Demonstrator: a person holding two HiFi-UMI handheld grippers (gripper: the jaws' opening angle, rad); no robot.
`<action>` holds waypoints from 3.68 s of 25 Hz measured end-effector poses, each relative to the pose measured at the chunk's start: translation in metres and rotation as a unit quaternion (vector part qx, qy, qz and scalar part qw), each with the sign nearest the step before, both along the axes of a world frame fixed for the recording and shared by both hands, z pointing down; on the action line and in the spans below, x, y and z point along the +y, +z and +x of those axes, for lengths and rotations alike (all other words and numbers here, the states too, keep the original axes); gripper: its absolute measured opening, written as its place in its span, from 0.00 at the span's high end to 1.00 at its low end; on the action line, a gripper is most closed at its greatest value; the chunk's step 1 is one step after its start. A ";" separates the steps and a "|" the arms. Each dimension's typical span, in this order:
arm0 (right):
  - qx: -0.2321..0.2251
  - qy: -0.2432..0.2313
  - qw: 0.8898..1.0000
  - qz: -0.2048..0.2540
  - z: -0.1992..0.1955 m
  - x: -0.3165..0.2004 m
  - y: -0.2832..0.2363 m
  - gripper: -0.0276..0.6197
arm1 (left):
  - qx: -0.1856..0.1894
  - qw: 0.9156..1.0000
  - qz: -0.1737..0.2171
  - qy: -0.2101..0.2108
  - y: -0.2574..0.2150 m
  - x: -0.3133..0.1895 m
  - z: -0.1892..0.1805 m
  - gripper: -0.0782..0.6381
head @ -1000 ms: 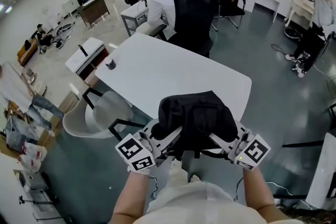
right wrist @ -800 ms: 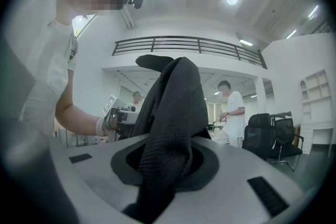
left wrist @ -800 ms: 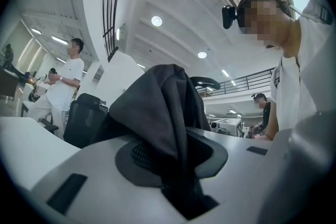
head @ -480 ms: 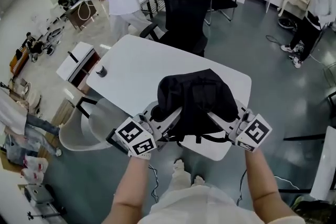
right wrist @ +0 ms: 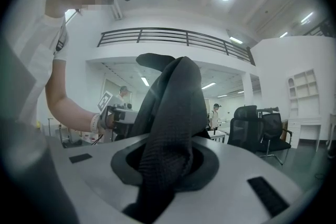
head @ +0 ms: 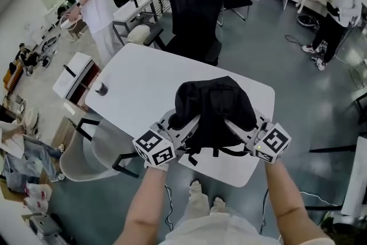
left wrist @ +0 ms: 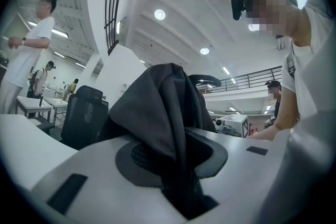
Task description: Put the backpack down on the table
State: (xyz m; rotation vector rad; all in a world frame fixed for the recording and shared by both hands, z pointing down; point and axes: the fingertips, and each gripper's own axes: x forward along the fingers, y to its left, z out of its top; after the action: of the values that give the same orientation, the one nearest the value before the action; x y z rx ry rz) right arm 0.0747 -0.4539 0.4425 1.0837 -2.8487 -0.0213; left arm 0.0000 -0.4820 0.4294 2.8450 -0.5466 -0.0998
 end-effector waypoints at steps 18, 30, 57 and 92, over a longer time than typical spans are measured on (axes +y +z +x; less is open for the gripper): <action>-0.006 0.062 0.996 -0.068 -0.002 -0.023 0.090 0.80 | -0.032 0.998 -0.045 -0.030 0.091 -0.031 -0.003 0.72; 0.000 0.070 0.994 -0.084 -0.011 -0.026 0.100 0.78 | -0.015 0.997 -0.048 -0.050 0.103 -0.034 -0.017 0.70; 0.002 0.106 0.989 -0.100 0.028 0.010 0.100 0.63 | -0.049 0.987 -0.051 -0.145 0.097 -0.017 -0.082 0.59; -0.004 0.239 0.970 -0.047 0.104 0.158 0.041 0.93 | -0.055 0.937 -0.002 -0.344 0.036 0.157 -0.153 0.86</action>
State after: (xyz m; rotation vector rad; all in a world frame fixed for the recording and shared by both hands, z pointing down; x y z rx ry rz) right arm 0.1792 -0.2955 0.4840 1.7112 -2.4860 0.1518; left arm -0.1527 -0.3247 0.4659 2.5238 -1.5362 -0.0602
